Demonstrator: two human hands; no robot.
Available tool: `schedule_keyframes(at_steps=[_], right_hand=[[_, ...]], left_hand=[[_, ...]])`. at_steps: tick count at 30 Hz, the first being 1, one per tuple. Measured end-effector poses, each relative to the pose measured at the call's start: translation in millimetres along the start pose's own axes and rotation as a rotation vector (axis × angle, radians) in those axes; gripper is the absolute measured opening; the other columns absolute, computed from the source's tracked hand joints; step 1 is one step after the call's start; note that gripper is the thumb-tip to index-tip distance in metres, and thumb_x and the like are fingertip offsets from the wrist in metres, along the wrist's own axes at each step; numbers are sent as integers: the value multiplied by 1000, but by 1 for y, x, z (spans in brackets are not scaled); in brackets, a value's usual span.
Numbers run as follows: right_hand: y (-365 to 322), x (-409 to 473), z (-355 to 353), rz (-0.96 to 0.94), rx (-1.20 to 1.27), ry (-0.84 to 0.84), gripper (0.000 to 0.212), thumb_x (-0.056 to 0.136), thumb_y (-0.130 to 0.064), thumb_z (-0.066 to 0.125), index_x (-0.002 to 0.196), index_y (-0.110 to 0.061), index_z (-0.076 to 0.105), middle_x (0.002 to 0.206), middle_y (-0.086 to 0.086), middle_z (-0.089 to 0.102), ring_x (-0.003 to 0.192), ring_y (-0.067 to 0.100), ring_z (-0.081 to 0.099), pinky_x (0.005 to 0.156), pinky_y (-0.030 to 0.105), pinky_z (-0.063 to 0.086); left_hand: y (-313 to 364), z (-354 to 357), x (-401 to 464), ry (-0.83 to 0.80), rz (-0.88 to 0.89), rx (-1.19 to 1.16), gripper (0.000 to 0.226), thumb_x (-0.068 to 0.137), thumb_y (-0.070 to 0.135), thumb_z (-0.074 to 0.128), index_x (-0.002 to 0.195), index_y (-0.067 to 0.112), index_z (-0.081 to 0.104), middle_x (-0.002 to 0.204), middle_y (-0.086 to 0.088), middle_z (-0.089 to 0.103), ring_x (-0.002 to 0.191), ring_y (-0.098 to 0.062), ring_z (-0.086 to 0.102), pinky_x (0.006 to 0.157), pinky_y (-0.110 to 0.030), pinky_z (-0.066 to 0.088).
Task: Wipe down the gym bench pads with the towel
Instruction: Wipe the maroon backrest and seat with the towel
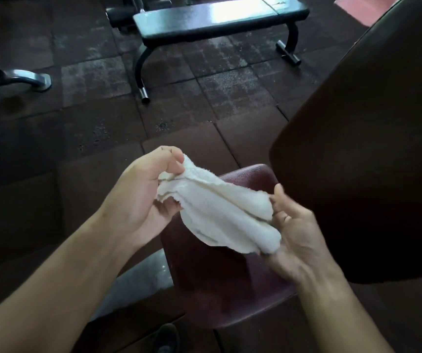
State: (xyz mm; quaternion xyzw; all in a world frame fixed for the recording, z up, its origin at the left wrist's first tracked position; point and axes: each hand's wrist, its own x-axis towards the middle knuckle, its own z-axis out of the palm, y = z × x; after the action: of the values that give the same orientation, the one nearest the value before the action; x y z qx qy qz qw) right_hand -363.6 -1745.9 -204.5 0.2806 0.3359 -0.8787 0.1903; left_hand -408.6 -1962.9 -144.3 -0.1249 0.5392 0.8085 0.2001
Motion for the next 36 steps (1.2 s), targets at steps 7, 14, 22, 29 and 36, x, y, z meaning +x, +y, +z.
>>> schedule_keyframes(at_steps=[7,14,22,29,36], right_hand=[[-50,-1,35,-354,-201,55,41,84,-47,64,65,-11,60,71,7,60,64,21,66,63,42,60],[-21,-20,-13,-502,-574,116,41,77,-5,76,110,-27,69,110,-7,72,89,13,69,68,23,57],[87,-50,-117,22,-869,353,55,56,-19,85,106,-39,70,113,9,73,95,22,73,88,43,59],[60,-74,-109,179,-676,305,67,50,-11,97,108,-8,63,71,11,69,58,19,59,57,24,48],[-4,-17,-56,-26,11,495,11,98,-17,58,92,-9,64,93,13,69,84,24,72,73,32,62]], left_hand=[[29,22,22,-19,134,-11,14,72,7,49,68,19,46,70,1,38,58,-13,42,51,-23,36],[-35,8,-9,8,77,57,15,72,6,52,75,20,53,68,-2,44,55,-18,40,45,-31,26],[-183,-26,-68,389,-488,178,14,85,-7,60,81,6,59,69,-6,53,51,-11,52,45,-25,44],[-144,-28,-76,279,-538,228,11,81,-6,68,75,4,68,68,-8,57,62,-15,52,42,-21,45],[-90,7,30,266,-409,-289,35,92,23,65,123,6,61,113,-20,69,94,-27,72,81,-32,59]])
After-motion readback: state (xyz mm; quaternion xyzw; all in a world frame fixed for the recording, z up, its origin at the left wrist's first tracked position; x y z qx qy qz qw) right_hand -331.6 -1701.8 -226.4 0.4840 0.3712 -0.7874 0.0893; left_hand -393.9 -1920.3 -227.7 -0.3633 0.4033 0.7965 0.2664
